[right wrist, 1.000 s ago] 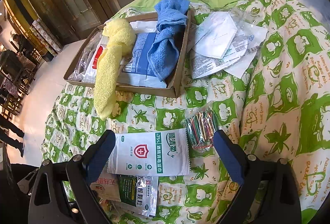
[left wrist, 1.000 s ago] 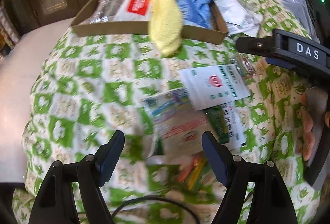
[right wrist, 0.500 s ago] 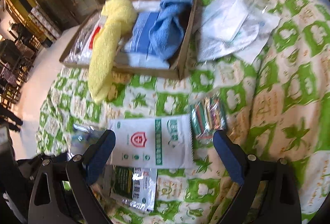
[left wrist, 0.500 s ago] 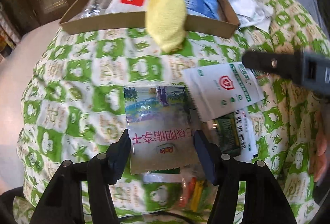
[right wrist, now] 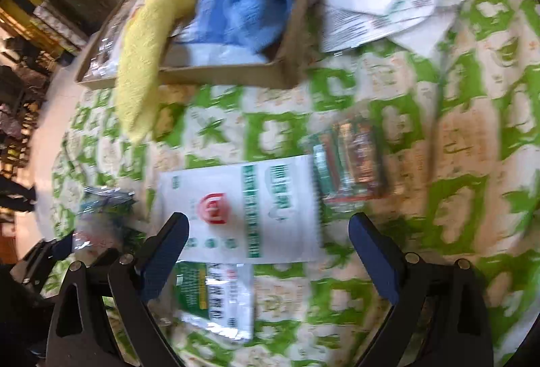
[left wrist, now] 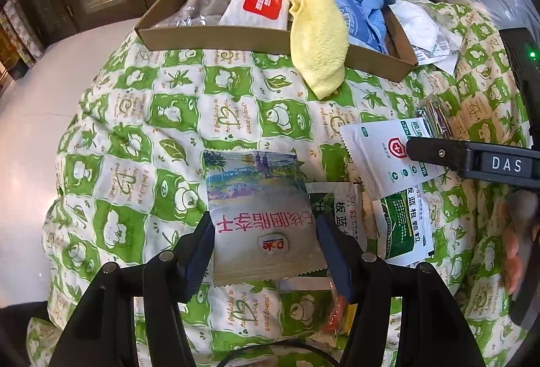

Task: Organize soft objects
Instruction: 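Grasp the Dole packet with the left gripper while the right approaches the alcohol-wipes packet, then grasp the white alcohol-wipes packet with the right gripper while the left holds the Dole packet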

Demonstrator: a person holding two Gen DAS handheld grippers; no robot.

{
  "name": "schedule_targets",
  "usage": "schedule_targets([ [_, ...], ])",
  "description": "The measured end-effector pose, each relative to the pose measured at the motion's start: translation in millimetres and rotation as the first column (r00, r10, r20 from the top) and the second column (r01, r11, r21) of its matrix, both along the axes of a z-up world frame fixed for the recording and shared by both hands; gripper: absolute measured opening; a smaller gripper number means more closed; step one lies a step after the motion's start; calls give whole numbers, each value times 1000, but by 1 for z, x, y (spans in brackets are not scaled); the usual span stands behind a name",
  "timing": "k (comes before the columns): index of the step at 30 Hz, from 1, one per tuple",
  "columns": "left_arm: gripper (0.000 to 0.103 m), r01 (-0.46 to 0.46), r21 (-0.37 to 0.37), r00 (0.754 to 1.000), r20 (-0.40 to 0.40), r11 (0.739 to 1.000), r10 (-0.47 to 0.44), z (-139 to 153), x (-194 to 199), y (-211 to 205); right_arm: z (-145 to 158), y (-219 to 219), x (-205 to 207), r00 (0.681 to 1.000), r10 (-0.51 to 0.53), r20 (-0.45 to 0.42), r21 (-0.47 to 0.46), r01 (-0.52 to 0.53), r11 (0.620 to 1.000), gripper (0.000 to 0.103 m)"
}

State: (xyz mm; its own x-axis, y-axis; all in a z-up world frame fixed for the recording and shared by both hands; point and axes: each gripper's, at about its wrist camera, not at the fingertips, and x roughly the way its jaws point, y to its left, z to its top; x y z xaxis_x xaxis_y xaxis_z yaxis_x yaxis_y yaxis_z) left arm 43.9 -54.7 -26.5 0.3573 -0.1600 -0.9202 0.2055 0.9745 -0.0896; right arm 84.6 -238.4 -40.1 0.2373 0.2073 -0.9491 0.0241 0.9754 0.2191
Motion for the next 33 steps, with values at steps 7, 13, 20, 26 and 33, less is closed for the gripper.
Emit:
schedule_targets([
  [7,64,14,14,1000,13,1000,-14,-3,0,-3,-1,4,-1,1000,9,-3,9,-9,1000,95],
  [13,64,43,43,999,30,998,-45,-1,-2,-17,11,13,10,989,148,1,-69,-147,987,95],
  [20,64,54,29,998,19,998,-54,-1,-1,-7,-6,55,19,871,477,-119,-149,-491,859,95],
  [26,64,65,47,998,24,997,-67,-1,11,-7,-16,77,26,784,612,-104,-259,-616,744,99],
  [33,71,71,115,997,22,991,-74,-7,33,-5,-21,89,34,742,663,-99,-293,-659,693,99],
])
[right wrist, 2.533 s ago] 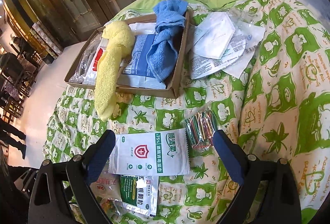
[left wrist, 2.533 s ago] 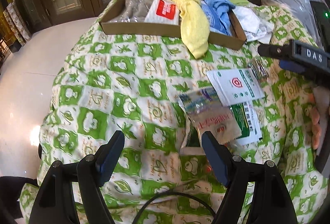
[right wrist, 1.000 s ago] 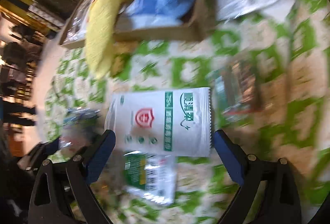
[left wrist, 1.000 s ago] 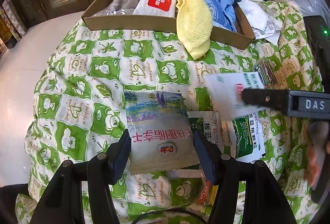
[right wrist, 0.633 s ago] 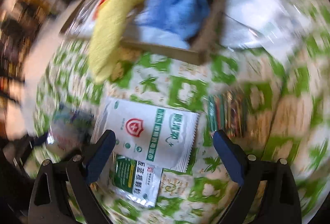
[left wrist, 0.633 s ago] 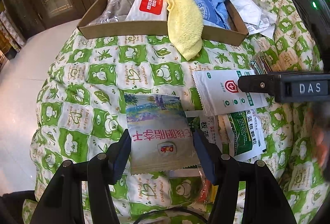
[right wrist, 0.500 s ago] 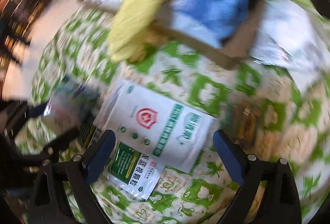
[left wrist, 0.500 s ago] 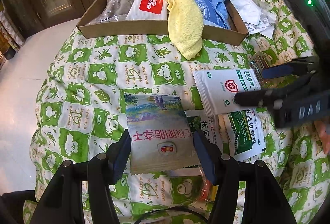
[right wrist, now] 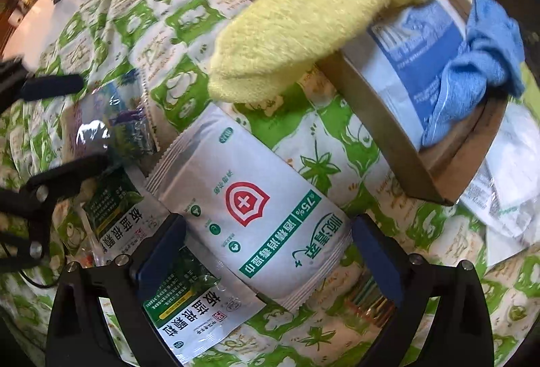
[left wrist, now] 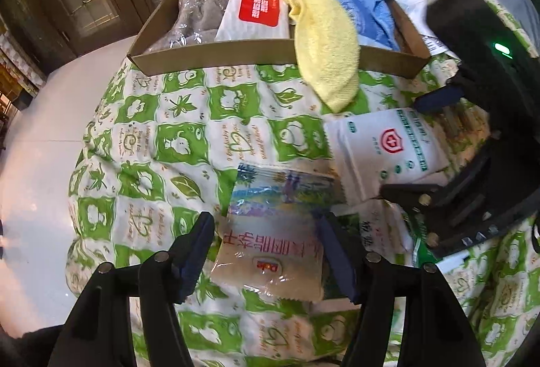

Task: Organize soft objects
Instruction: 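Grasp the white alcohol-wipes packet with the right gripper while the left holds the Dole packet, then lift both packets and carry them toward the box lid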

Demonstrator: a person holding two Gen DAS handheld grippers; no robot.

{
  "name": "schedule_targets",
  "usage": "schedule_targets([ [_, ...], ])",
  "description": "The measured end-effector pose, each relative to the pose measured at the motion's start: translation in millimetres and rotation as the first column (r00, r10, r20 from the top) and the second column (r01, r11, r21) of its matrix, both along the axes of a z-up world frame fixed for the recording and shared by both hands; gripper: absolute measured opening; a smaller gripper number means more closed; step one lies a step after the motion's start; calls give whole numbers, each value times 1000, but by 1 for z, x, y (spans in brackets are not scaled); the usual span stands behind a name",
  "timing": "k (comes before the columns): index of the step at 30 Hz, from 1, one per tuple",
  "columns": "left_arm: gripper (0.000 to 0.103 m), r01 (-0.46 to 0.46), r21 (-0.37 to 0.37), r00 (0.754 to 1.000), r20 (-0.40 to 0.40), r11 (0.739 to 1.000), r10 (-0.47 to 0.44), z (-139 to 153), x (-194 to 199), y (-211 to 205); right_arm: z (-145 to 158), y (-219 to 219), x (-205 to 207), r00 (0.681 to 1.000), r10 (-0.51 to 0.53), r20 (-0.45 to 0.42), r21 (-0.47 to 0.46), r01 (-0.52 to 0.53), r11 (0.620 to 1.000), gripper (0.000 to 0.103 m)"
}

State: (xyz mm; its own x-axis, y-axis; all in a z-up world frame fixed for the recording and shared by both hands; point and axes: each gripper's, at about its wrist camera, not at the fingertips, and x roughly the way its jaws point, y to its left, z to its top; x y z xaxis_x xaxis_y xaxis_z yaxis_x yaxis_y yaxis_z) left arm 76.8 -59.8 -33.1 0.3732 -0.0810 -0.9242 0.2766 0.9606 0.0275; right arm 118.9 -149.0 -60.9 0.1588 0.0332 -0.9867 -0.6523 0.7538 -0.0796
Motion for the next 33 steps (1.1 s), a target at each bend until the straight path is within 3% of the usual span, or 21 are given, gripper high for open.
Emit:
schedule_targets([
  [4,74,-8,-1,1000,-23,1000,8,-11,14,1,1,12,-13,995,65,69,-26,-63,998,99],
  [8,74,-14,-10,1000,-13,1000,14,-17,18,1,-8,20,-14,997,58,59,-21,-57,998,99],
  [12,64,-24,-37,1000,2,999,24,-17,14,6,-18,28,-7,997,44,64,-22,-42,999,96],
  [16,40,-36,-53,999,30,998,38,-11,-2,19,-15,29,-10,997,-1,81,0,1,1000,76],
  [21,34,-80,-119,997,11,990,82,0,-6,42,-1,17,-4,991,-113,70,74,108,991,51],
  [23,34,-96,-130,995,5,987,98,1,-8,50,4,10,4,982,-181,53,112,174,978,41],
  [26,38,-110,-135,994,-4,985,110,-2,-10,56,5,4,10,969,-245,24,151,238,959,38],
  [28,63,-111,-131,994,-12,985,110,-3,-10,57,5,5,16,966,-258,24,158,251,955,37],
  [29,67,-110,-125,994,-16,986,109,-3,-10,56,5,4,16,964,-263,24,160,256,953,36],
  [33,68,-81,-76,997,5,994,81,-5,-14,46,13,-6,11,957,-290,22,190,281,941,29],
])
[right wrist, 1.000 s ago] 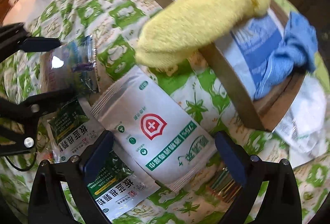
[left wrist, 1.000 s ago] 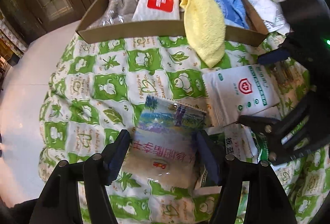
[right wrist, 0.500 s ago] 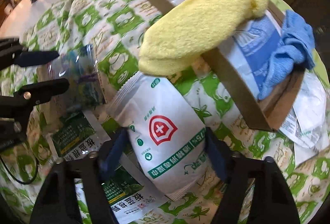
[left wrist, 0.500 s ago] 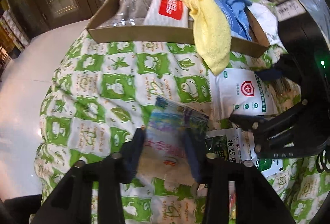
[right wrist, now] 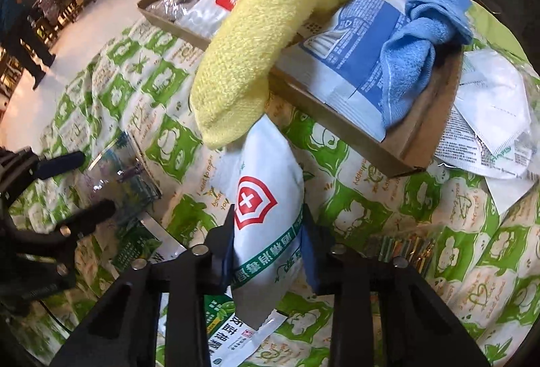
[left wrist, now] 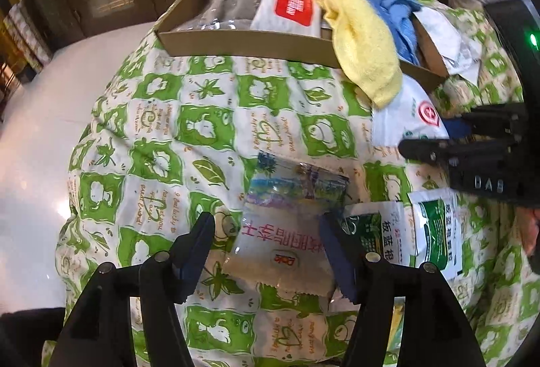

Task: Organize soft objects
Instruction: 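Lift both packets and carry them toward the box lid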

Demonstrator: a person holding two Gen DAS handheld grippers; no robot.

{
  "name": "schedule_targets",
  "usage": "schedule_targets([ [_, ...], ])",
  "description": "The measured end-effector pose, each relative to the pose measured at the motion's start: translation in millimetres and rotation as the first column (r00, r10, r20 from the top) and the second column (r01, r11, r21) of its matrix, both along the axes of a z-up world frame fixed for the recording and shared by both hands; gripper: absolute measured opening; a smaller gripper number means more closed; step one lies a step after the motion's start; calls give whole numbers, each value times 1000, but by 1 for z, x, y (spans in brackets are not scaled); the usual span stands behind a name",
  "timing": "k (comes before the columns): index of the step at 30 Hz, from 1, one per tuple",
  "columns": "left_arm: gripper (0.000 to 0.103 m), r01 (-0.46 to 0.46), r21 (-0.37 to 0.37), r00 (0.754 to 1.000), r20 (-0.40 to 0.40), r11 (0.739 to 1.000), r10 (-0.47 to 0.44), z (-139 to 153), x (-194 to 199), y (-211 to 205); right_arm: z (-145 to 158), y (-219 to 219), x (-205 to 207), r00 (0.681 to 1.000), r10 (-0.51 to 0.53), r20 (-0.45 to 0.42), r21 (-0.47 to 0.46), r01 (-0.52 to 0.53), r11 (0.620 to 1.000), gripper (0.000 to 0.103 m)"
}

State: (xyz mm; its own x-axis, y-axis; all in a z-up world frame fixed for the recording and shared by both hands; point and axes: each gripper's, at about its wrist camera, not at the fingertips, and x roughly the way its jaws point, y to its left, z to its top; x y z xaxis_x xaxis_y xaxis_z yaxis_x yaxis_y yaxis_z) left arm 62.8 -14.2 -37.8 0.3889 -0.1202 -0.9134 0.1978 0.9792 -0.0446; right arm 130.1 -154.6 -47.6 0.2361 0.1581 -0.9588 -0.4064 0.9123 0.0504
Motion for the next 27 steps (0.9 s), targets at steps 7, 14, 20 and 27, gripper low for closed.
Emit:
schedule_targets([
  [7,55,53,71,998,39,996,-56,-3,-7,-27,25,-33,-2,995,-78,-61,146,86,985,22],
  [14,30,90,98,992,77,991,-98,-1,-10,-48,23,-70,4,962,-196,-191,272,244,931,22],
  [20,9,33,-22,999,42,999,-33,15,-2,-26,23,-83,-3,944,-248,-216,282,304,910,22],
  [27,56,62,73,997,43,995,-65,19,-3,-29,17,-90,-7,939,-264,-222,278,320,906,22],
])
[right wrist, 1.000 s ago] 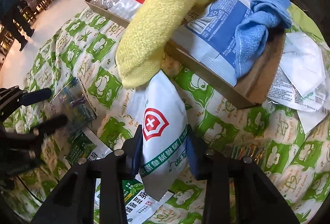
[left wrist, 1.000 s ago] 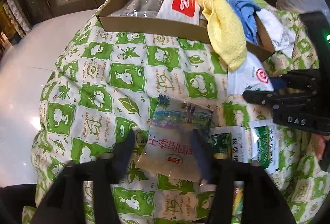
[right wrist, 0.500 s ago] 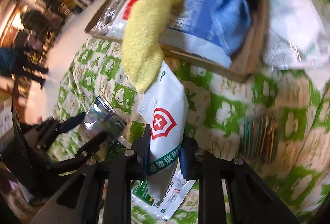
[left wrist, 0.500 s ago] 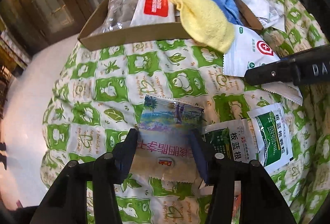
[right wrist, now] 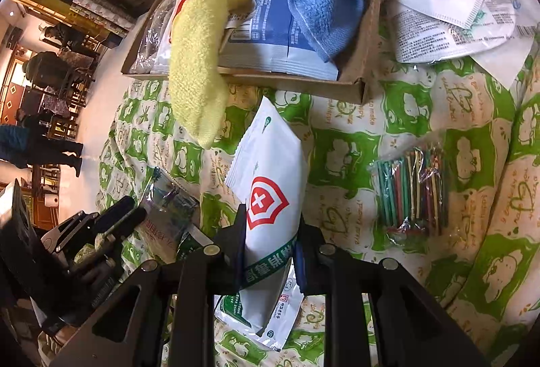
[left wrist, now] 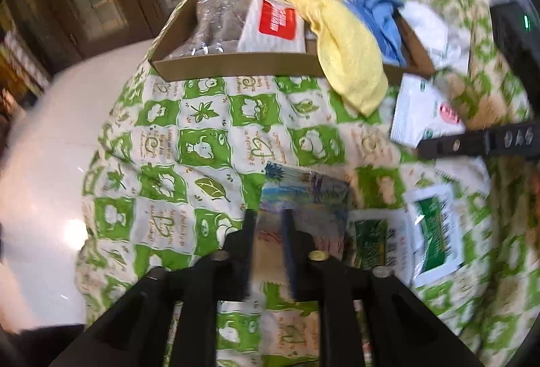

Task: Organize soft objects
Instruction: 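Lift both packets and carry them toward the box lid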

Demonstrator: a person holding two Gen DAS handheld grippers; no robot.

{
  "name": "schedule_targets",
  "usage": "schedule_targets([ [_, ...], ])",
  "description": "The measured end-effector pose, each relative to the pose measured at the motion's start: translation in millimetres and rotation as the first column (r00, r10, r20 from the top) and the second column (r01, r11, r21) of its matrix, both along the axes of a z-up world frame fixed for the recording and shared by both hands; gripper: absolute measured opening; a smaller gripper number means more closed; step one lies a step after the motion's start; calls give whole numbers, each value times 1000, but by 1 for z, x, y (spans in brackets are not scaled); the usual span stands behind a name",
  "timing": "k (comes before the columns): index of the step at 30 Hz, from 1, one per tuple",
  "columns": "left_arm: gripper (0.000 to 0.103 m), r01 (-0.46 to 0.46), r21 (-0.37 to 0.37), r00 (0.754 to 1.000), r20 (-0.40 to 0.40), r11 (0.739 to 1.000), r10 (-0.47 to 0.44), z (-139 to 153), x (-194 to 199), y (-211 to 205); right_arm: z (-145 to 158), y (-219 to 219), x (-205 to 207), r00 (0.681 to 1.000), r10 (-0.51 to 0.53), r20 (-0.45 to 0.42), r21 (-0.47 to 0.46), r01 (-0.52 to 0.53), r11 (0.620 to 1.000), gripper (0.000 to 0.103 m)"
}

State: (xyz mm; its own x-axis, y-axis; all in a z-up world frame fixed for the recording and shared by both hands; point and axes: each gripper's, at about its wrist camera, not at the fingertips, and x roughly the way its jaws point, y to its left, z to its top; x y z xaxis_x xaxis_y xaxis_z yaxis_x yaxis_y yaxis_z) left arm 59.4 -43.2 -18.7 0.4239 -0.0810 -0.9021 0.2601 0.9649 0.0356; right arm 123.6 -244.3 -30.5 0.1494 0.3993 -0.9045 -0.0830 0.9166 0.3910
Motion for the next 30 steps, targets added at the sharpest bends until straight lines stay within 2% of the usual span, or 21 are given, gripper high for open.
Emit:
schedule_targets([
  [1,75,20,26,1000,-2,999,-20,-2,-1,-4,0,0,0,1000,0,1,-2,0,1000,22],
  [3,79,54,75,998,24,996,-56,-6,0,-8,-5,7,1,1000,0,1,-5,0,1000,22],
  [5,79,83,92,995,55,992,-89,-4,-6,-13,-6,8,1,1000,-1,0,-7,1,1000,22],
  [14,81,150,212,986,39,966,-162,-28,-5,-40,-8,12,2,1000,-7,-3,-11,7,1000,22],
  [16,77,168,273,980,59,947,-191,-31,-10,-51,-7,12,3,1000,-7,-1,-10,7,1000,22],
  [18,66,209,364,962,89,908,-257,-36,-16,-66,-6,11,3,1000,-7,2,-7,7,1000,22],
  [19,63,233,378,953,95,896,-288,-36,-20,-72,-6,10,3,1000,-8,3,-5,8,1000,22],
  [21,61,231,369,952,104,900,-287,-33,-22,-74,-4,8,3,1000,-12,5,1,12,1000,22],
  [25,59,191,236,973,84,953,-216,-21,-17,-57,-2,5,3,1000,-19,6,10,19,1000,22],
  [30,59,122,93,989,67,988,-129,0,-8,-35,2,2,0,1000,-25,13,20,25,999,22],
])
